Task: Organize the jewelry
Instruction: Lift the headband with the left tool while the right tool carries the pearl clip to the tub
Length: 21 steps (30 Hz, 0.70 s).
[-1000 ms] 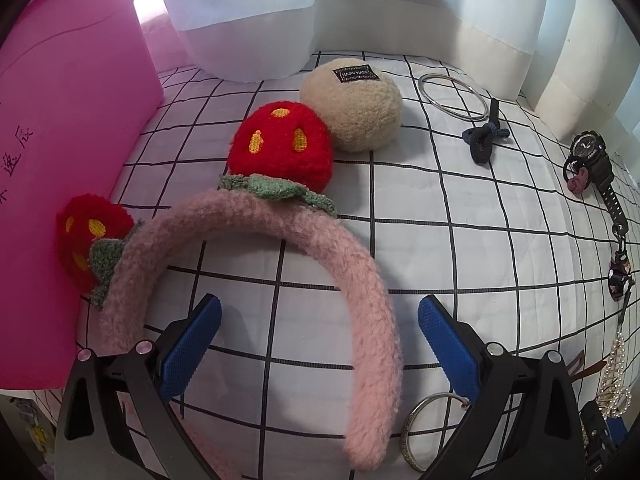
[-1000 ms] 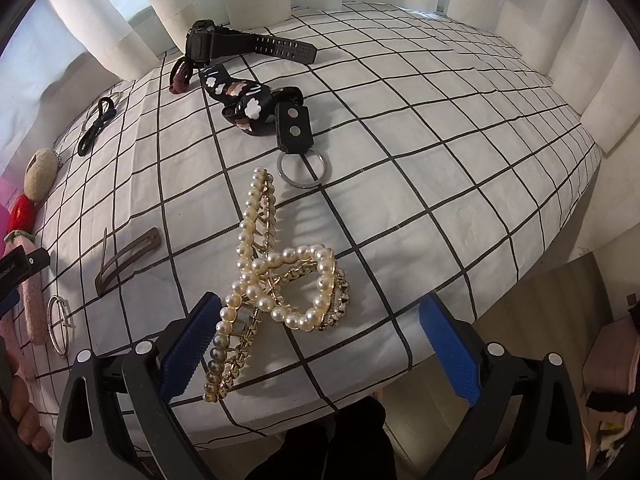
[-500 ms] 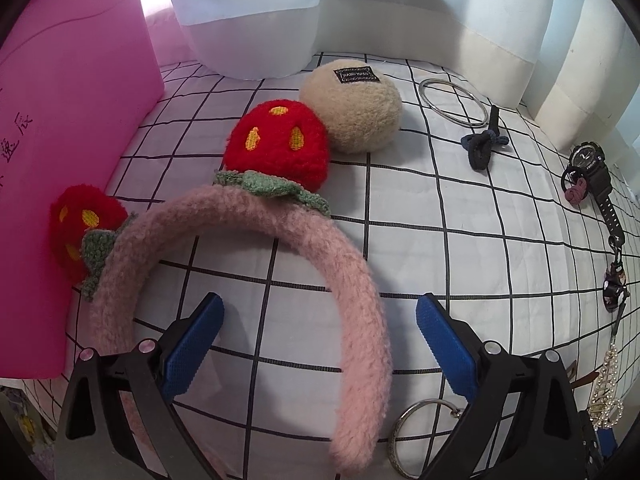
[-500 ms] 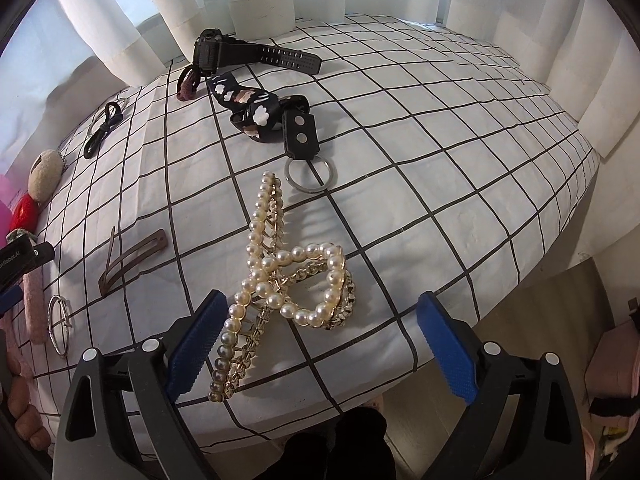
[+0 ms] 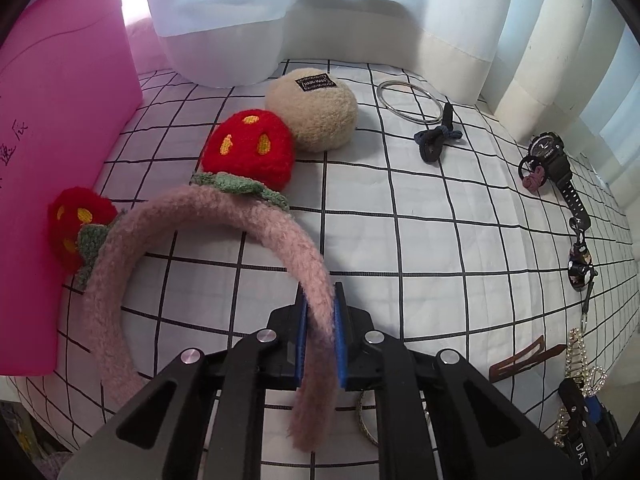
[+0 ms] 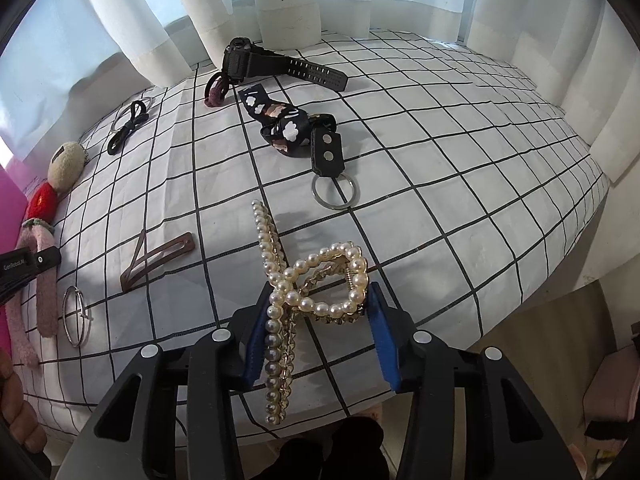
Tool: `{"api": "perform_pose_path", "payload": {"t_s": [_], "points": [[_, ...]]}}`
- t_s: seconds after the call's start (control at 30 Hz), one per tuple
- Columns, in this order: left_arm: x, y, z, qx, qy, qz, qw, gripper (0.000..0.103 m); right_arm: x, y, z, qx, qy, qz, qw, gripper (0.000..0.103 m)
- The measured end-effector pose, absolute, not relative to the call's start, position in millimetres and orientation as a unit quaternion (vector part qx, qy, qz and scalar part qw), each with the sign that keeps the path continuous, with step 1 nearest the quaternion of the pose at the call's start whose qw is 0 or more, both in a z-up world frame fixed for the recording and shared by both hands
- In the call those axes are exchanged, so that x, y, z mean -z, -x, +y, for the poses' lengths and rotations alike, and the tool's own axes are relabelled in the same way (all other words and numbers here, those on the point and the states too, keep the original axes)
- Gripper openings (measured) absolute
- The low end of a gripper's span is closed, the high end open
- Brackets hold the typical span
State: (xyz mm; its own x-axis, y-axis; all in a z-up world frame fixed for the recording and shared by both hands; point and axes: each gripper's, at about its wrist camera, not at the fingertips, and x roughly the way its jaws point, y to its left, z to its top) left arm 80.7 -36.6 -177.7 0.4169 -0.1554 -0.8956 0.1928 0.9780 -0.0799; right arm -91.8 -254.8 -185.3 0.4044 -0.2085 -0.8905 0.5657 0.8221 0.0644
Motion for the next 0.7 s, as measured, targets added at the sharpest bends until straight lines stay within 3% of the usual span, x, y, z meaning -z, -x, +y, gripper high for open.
{"api": "perform_pose_path", "payload": {"t_s": [0.7], "points": [[93, -47, -13, 0.107, 0.027, 0.468, 0.877, 0.01, 137, 91, -257, 0.154, -0.158, 0.461, 0.859, 0.044]]}}
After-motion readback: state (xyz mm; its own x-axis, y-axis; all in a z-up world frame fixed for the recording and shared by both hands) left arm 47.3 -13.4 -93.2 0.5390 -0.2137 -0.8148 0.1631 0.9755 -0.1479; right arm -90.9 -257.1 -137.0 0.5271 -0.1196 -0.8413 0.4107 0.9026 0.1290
